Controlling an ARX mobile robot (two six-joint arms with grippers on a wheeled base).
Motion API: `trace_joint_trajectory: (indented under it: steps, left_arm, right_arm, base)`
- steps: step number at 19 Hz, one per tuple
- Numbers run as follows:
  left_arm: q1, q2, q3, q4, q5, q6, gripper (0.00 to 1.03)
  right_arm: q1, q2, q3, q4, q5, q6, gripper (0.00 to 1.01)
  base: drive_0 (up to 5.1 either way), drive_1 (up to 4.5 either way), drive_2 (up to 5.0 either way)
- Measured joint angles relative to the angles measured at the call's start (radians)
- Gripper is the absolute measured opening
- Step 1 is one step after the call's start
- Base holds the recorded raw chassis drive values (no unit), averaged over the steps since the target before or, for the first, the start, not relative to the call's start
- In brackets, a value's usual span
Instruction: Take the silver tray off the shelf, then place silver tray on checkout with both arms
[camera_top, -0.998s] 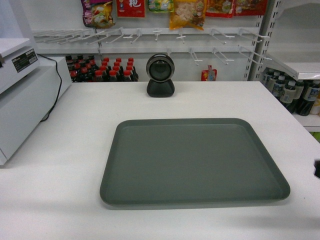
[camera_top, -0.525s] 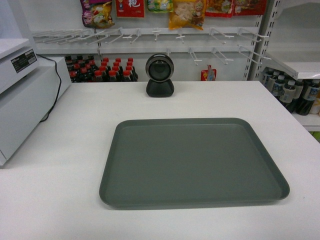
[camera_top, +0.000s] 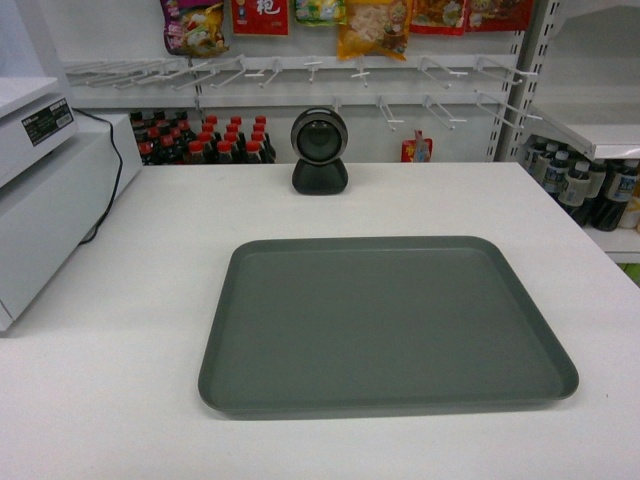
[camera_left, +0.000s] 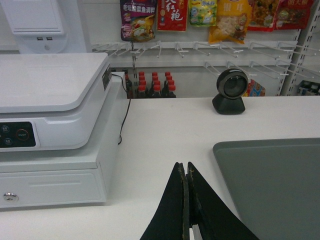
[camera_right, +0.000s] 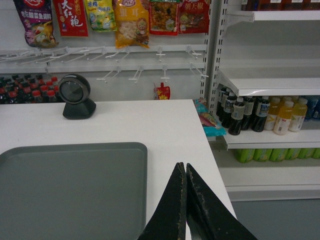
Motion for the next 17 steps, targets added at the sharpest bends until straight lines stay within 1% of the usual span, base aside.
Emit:
trace_joint_trajectory:
  steps: [7,13,17]
  left_arm:
    - [0.0,-0.294,-0.012,-0.267,0.0,0.0,0.01]
    - [0.0,-0.462,-0.012,-0.43,0.0,0.0,0.01]
    - [0.0,-0.538,-0.012,-0.507,0.0,0.0,0.01]
  right_arm:
    - [0.0,-0.31,-0.008,-0.285,0.0,0.0,0.03]
    - [0.0,-0.491,-0.008,-0.459,0.0,0.0,0.03]
    - [0.0,-0.574,-0.008,-0.541,0.0,0.0,0.03]
  base:
    - [0.0,0.0,0.0]
    - [0.0,0.0,0.0]
    - [0.0,0.0,0.0]
